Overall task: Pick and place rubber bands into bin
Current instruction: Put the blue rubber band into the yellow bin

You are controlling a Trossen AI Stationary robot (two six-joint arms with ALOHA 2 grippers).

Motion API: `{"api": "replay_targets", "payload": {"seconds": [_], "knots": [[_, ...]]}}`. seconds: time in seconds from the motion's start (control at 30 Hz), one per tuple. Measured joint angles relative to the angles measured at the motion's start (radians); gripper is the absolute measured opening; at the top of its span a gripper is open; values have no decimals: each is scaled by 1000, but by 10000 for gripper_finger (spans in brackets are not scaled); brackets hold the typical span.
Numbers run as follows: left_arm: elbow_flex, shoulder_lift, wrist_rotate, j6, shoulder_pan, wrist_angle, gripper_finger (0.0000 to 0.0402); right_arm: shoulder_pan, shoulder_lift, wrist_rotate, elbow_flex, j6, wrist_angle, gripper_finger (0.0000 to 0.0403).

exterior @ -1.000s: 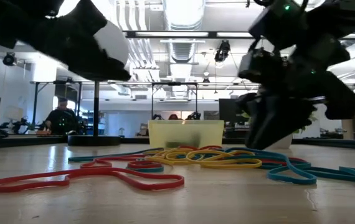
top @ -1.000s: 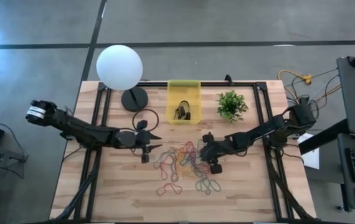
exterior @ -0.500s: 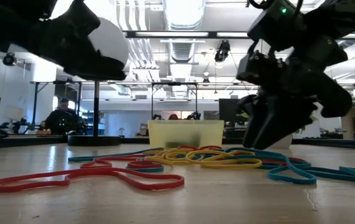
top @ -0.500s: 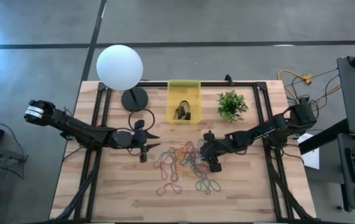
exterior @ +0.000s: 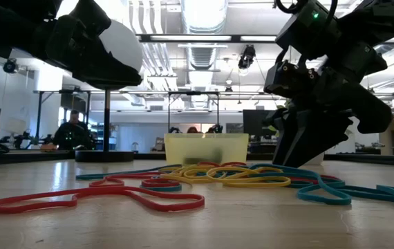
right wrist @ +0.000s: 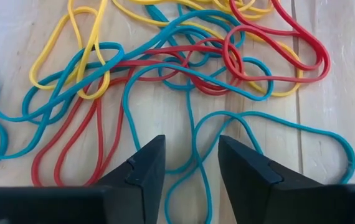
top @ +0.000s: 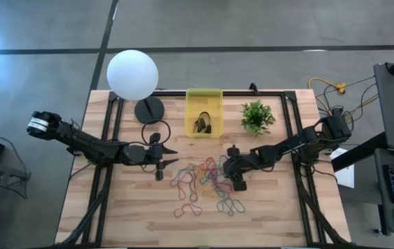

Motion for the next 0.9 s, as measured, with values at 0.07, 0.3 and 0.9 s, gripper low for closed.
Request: {"api": "replay_targets", "payload": {"seconds": [0.07,0.3,0.9], "knots": [[0,0,0,0,0,0,118,-2,0,0,0,1,1,130],[0,0,0,0,0,0,118,-10,0,0,-1,0,1,120],[-1,0,0,-3,0,1,118,-13,37,-4,1,-18,19,65]]}}
